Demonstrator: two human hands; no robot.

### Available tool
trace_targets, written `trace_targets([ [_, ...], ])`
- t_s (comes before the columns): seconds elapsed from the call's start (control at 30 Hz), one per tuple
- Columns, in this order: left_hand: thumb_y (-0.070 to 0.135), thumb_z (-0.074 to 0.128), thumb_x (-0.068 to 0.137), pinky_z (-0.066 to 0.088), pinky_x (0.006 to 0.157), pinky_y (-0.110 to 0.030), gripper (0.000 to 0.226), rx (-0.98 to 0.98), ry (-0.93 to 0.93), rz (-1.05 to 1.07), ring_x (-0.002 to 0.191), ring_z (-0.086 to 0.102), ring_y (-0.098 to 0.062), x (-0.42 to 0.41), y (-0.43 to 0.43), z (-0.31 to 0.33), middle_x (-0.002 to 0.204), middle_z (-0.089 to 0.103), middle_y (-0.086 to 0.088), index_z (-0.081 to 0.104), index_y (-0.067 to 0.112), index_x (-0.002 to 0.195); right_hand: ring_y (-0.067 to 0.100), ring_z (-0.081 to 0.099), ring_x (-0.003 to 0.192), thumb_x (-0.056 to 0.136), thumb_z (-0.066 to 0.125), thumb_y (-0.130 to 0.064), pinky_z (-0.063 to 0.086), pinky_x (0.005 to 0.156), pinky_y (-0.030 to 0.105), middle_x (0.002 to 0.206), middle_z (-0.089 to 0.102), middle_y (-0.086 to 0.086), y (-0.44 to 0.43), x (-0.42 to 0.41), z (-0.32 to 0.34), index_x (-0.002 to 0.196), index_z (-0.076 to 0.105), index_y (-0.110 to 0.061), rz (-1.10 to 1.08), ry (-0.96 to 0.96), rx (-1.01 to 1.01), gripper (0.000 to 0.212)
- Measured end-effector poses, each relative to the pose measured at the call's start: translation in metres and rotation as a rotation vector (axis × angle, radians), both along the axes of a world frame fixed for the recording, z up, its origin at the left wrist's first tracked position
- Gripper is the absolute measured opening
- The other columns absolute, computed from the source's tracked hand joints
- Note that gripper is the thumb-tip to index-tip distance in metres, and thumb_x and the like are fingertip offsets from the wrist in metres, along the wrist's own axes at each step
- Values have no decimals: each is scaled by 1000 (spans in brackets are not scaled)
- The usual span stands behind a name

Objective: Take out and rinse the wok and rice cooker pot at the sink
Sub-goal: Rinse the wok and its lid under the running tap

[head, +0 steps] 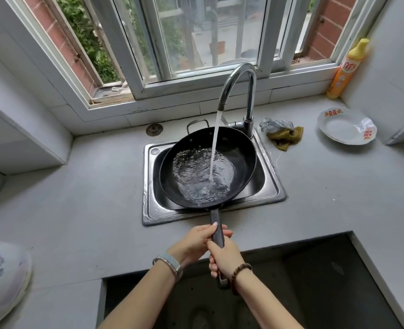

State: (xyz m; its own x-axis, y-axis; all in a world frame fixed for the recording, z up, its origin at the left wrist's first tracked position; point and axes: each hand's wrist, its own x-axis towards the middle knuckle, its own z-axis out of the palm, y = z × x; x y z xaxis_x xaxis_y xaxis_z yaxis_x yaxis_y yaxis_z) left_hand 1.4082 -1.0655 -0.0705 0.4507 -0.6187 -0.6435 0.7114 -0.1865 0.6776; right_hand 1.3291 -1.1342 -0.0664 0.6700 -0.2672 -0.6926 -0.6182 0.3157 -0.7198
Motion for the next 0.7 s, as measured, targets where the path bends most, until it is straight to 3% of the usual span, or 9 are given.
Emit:
trace_targets([
  [0.23, 19, 47, 101, 53, 82, -27, 28, 9, -41, -5, 87, 68, -20, 1, 2, -2, 104, 72, -16, 61, -3, 110, 14, 40, 35, 97, 48, -16, 37, 36, 22, 51, 43, 5, -3, -1, 4, 96, 48, -2, 9, 12, 82, 14],
  [0.43, 14, 55, 97, 55, 66, -22, 19, 77, -96, 25, 69, 70, -15, 2, -4, 0, 83, 74, -12, 64, -3, 95, 11, 33, 36, 98, 48, -18, 30, 37, 20, 49, 36, 2, -8, -5, 12, 85, 45, -7, -48, -57, 343, 17],
  [0.7, 18, 51, 99, 54, 70, -21, 26, 85, -112, -18, 76, 70, -16, 7, 3, 3, 91, 74, -14, 63, -4, 102, 11, 34, 38, 97, 49, -20, 31, 37, 20, 51, 39, 1, -2, -3, 14, 94, 46, -8, -54, -52, 371, 12],
])
